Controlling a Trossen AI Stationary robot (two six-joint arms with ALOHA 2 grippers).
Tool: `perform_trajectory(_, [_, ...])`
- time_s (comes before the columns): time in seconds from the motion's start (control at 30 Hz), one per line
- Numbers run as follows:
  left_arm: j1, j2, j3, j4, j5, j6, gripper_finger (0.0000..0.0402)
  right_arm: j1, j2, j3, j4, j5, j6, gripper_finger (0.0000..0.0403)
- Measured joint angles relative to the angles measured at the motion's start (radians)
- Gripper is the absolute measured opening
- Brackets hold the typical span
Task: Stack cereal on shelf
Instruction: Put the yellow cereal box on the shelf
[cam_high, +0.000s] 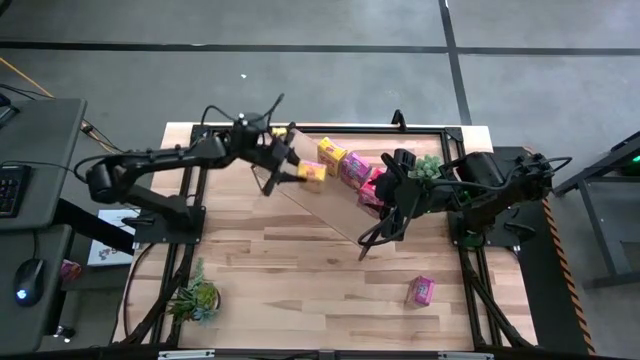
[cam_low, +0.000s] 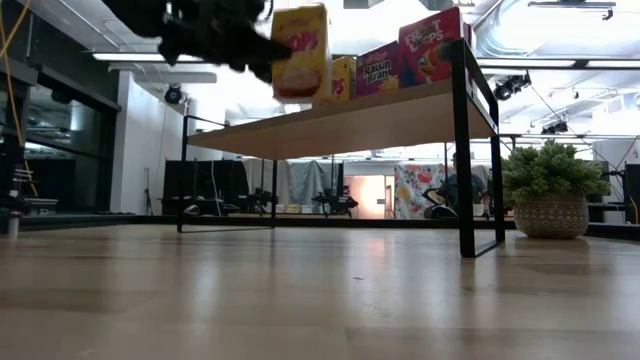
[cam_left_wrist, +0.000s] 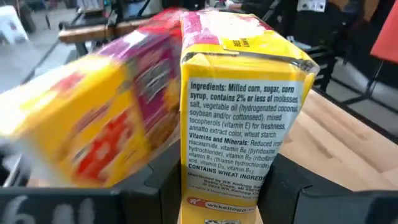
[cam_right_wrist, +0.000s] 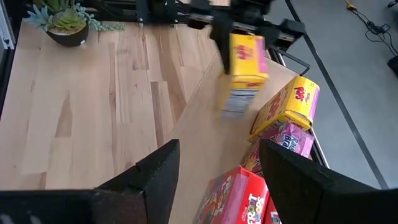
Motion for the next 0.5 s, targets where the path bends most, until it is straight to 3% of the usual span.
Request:
perform_trajectory(0.2, [0.093,0.079,-0.001,0.034,0.153,-0.053,0.0151,-0.002,0.000,0.000,0.003,0.000,0.007,0.0213])
perform_trajectory(0.33, [0.065,0.144,-0.001,0.106,0.152,-0.053,0.0151,-0.002,0.000,0.000,0.003,0.000,0.007,0.0213])
perform_trajectory(0.5, [0.051,0.171,0.000,0.145,0.079,-0.055,0.0152,-0.002,0.000,0.000,0.003,0.001,0.011,0.0213])
